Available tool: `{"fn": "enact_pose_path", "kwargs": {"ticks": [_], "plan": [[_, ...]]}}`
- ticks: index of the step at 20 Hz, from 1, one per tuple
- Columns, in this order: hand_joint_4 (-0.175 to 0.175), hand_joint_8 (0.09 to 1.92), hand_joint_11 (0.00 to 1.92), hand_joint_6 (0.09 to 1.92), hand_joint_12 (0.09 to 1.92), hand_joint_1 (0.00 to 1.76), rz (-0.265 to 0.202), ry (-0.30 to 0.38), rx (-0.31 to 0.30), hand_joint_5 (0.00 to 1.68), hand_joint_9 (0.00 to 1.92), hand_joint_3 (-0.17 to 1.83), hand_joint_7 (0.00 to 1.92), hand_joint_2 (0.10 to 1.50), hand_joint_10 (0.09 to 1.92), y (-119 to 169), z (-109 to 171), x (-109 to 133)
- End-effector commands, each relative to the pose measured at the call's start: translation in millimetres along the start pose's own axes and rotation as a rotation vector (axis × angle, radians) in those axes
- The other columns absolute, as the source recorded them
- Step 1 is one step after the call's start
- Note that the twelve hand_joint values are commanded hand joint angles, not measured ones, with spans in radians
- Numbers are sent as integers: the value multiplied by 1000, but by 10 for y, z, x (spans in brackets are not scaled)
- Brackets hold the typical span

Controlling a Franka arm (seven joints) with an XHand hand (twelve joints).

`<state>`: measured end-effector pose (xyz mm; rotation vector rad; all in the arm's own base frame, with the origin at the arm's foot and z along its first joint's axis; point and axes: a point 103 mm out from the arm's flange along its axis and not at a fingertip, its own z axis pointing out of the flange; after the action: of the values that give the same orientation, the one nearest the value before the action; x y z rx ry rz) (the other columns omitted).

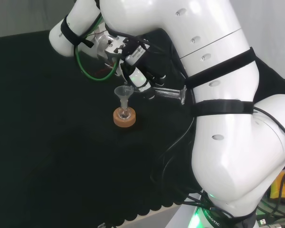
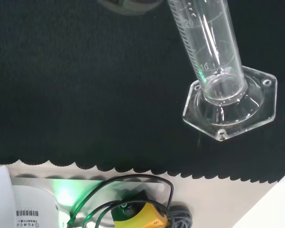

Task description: Pour the water from the graduated cylinder into the round-bottom flask.

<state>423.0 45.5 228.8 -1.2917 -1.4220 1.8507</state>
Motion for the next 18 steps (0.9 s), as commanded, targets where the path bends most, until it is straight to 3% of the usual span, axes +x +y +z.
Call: {"fn": "enact_pose_path", "kwargs": {"ticks": [1,18], "plan": [[-76,211,1405,957,677,1128,-2,-2,2,1015,1536,-1,1393,1105,87,-24,8,-20],[-82,205,1401,954,673,1131,2,-7,8,1016,1539,-1,1399,1104,87,-34,-1,-28]]}}
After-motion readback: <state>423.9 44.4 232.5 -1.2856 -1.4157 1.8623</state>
